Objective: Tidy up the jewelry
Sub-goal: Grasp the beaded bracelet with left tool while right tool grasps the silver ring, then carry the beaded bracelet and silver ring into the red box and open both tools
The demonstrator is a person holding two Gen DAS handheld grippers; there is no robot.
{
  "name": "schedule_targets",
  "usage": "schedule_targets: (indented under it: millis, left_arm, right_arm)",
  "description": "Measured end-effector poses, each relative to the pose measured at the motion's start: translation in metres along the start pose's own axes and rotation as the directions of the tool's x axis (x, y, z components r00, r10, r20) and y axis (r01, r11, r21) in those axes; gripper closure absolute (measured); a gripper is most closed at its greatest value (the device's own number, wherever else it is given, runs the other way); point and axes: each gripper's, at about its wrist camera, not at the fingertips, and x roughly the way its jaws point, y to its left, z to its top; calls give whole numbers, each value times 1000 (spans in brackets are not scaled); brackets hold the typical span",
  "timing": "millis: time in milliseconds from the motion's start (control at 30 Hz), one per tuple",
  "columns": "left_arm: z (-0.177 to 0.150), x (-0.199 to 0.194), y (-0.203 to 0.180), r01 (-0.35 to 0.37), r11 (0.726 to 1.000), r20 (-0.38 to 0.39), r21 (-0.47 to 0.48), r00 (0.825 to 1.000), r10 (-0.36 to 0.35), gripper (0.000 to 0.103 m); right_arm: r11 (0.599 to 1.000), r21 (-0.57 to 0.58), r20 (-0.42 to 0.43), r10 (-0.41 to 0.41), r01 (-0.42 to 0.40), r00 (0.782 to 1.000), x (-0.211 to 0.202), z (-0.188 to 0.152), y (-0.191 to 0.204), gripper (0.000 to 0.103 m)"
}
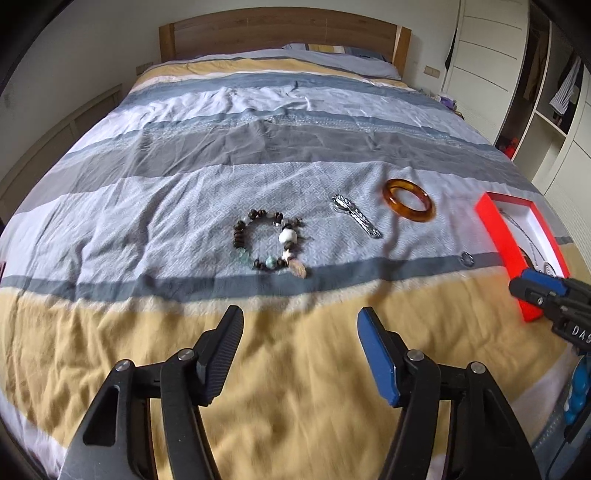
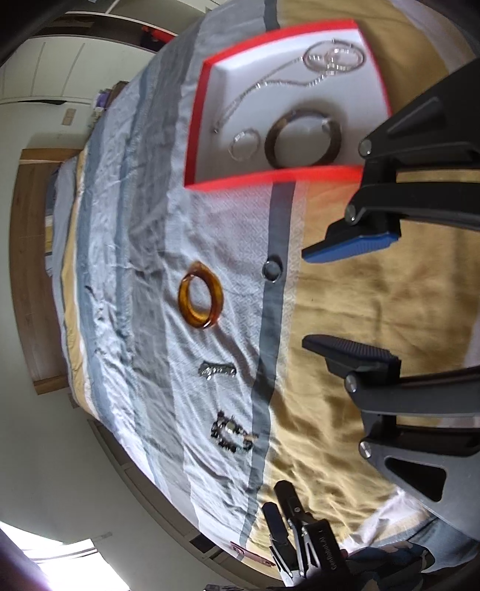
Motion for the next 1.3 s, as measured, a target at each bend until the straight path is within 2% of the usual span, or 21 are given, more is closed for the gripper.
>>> schedule_targets:
  millis: [367,633,733,800,867,933,967,1300]
  left_arm:
    - [39,73,12,2,1000,-34,-18,999,-2,51]
    - [44,102,16,22,999,-62,-31,998,-24,59]
    - [45,105,16,28,999,-59,-33,998,-30,67]
    - [44,106,15,28,999,-57,-32,998,-30,79]
    - [44,105,15,29,999,-55,-33,998,-31,86]
    - [43,103,15,29,999,-49,-35,998,-31,86]
    - [43,102,15,29,999,-48,-35,998,-31,86]
    - [34,70,15,10,999,-25,-33,1000,-11,86]
  right_arm:
    - [998,67,-45,0,3,999,63,18,-21,64]
    - [997,82,-64,-10,16,998,91,26,-28,64]
    - [997,77,-63,-10,15,998,95,24,-28,65]
    - [997,74,-61,-6,11,998,96,23,-28,66]
    - [997,70,-61,-2,6,998,96,22,-27,71]
    - [998,68,-61,2,2,998,96,22,-26,83]
    - [998,67,-61,7,-3,998,95,22,-25,84]
    - [998,49,-35,36,-34,999,77,19,-13,84]
